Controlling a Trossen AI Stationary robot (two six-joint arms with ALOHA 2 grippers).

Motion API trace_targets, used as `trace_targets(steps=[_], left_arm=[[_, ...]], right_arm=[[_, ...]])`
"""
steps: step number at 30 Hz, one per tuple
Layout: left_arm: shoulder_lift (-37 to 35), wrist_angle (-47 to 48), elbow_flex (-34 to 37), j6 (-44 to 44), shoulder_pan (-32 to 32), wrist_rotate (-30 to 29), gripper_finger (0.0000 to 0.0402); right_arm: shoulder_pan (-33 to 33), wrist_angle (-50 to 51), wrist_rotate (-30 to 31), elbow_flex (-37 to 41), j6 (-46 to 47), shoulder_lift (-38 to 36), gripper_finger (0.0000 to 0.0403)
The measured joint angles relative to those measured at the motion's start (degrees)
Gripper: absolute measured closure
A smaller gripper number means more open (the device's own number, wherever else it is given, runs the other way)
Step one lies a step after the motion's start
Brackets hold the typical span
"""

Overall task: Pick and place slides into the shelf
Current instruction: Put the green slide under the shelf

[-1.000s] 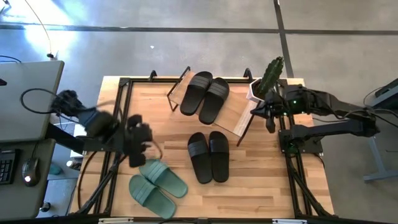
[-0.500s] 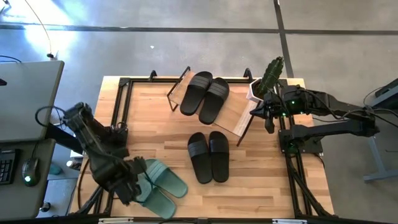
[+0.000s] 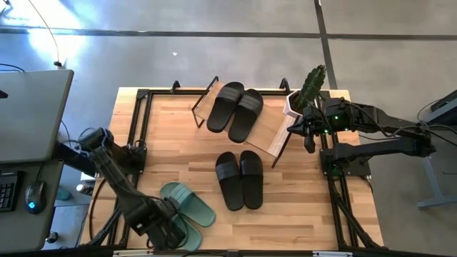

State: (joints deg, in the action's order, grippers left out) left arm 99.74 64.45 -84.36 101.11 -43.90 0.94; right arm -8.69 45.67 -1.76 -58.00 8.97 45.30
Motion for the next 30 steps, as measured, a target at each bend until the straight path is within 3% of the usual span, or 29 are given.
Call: trace_targets(steps=[10, 21, 30], left_arm=[[8.80, 2.73, 0.00, 3.69, 0.83, 3.30, 0.0314], [10.10, 6.11, 0.00, 6.78, 1.53, 4.89, 0.0314], [10.10, 0.70, 0.00, 5.83, 1.57, 4.88, 0.0314]], right_arm=[[0.01, 0.00, 0.00, 0.00, 0.00, 0.02, 0.0403], [0.02, 0.00, 0.00, 0.00, 0.00, 0.04, 0.0403], [0.02, 0.00, 0.00, 0.00, 0.00, 0.04, 0.0403]])
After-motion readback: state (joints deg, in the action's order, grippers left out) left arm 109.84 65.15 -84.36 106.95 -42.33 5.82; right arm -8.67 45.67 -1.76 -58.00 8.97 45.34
